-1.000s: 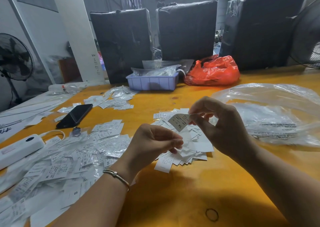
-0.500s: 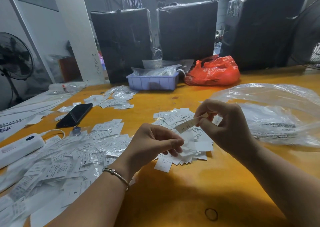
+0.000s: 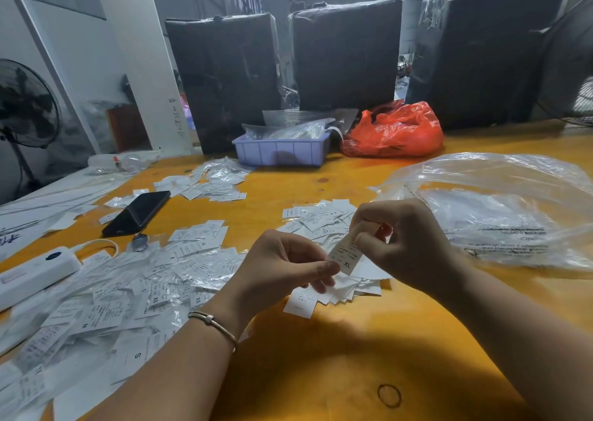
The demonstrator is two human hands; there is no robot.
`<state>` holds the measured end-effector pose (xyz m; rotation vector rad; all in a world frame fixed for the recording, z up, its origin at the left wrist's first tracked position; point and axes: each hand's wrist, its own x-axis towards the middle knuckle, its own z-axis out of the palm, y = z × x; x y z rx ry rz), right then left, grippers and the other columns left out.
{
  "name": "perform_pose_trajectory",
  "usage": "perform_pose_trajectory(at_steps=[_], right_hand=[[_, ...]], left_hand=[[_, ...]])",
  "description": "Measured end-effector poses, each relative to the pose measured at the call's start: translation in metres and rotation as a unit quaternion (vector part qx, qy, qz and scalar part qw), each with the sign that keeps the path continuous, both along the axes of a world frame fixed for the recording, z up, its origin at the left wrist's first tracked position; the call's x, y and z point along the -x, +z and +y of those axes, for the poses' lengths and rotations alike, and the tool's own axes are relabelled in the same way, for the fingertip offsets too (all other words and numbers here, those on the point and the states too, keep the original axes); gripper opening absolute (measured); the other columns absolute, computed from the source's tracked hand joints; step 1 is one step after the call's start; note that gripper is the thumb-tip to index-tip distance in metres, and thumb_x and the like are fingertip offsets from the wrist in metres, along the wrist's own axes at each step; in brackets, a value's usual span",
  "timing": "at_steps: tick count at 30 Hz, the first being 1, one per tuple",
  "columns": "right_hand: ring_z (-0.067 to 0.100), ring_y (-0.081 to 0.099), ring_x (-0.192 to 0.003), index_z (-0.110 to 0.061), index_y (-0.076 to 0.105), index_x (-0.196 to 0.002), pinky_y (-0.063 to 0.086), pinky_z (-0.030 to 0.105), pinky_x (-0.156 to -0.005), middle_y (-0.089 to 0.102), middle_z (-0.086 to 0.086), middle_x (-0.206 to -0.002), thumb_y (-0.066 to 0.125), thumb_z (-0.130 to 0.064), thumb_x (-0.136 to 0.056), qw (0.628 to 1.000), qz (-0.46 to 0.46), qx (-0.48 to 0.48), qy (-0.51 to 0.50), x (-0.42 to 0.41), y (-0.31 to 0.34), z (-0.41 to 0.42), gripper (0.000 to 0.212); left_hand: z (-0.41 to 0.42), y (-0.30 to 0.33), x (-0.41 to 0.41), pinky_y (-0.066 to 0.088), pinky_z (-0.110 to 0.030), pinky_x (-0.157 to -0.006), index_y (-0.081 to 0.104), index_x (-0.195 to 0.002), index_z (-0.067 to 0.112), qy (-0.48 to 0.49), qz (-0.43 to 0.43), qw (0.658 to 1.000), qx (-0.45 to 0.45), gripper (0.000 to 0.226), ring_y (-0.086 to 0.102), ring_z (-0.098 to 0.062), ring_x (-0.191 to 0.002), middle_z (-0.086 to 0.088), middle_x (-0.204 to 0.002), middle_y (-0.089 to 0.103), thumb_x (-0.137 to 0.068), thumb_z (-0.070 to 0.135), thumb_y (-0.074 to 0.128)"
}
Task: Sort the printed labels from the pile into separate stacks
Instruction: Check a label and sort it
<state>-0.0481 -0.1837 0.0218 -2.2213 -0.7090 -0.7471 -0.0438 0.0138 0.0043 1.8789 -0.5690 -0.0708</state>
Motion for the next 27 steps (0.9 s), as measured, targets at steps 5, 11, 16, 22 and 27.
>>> perform_pose_trajectory(at_steps=[5, 11, 16, 22, 27], right_hand=[[0.023, 0.057, -0.058, -0.015, 0.071, -0.070, 0.048, 0.044, -0.051, 0.069, 0.002, -0.067, 0.057, -0.013, -0.075, 0.998, 0.050, 0.012, 0.029, -0.0013, -0.0019, 0.0004, 0.014], [0.013, 0.061, -0.071, -0.020, 0.067, -0.094, 0.052, 0.027, -0.060, 0.069, -0.005, -0.080, 0.070, -0.001, -0.080, 0.992, 0.047, -0.118, 0.026, -0.0024, -0.0021, 0.0004, 0.023], [0.009, 0.062, -0.075, -0.018, 0.074, -0.087, 0.051, 0.019, -0.062, 0.073, -0.006, -0.082, 0.073, -0.003, -0.080, 0.990, 0.059, -0.119, 0.045, -0.0005, -0.0038, 0.0050, 0.017], [0.011, 0.065, -0.080, -0.016, 0.076, -0.083, 0.051, 0.023, -0.062, 0.072, -0.006, -0.085, 0.069, 0.001, -0.080, 0.986, 0.089, -0.104, 0.092, 0.0023, -0.0009, 0.0053, 0.018], [0.015, 0.064, -0.080, -0.017, 0.075, -0.082, 0.052, 0.037, -0.068, 0.071, -0.004, -0.084, 0.063, 0.004, -0.083, 0.976, 0.157, -0.115, 0.101, 0.0023, 0.0001, 0.0063, 0.024]], left_hand=[[0.0008, -0.0008, -0.0004, 0.046, -0.017, -0.053, 0.078, -0.079, 0.010, 0.002, 0.001, 1.000, -0.006, 0.007, 0.070, -0.015, -0.060, -0.006, -0.071, 0.075, -0.082, 0.015, 0.076], [0.0017, -0.0011, -0.0014, 0.048, -0.018, -0.055, 0.078, -0.080, 0.010, 0.016, -0.003, 1.000, 0.003, 0.013, 0.072, -0.018, -0.063, -0.005, -0.074, 0.076, -0.082, 0.023, 0.076], [0.0027, -0.0024, -0.0031, 0.048, -0.017, -0.053, 0.078, -0.077, 0.010, 0.030, 0.003, 0.999, 0.032, 0.014, 0.069, -0.013, -0.063, -0.005, -0.077, 0.076, -0.079, 0.023, 0.077], [0.0032, -0.0018, -0.0036, 0.046, -0.016, -0.052, 0.078, -0.080, 0.014, 0.037, -0.007, 0.998, 0.051, 0.020, 0.063, -0.006, -0.062, -0.003, -0.076, 0.076, -0.070, 0.032, 0.076], [0.0032, -0.0036, -0.0053, 0.045, -0.016, -0.052, 0.078, -0.081, 0.013, 0.039, -0.007, 0.998, 0.047, 0.007, 0.063, -0.006, -0.063, -0.002, -0.075, 0.075, -0.078, 0.019, 0.077]])
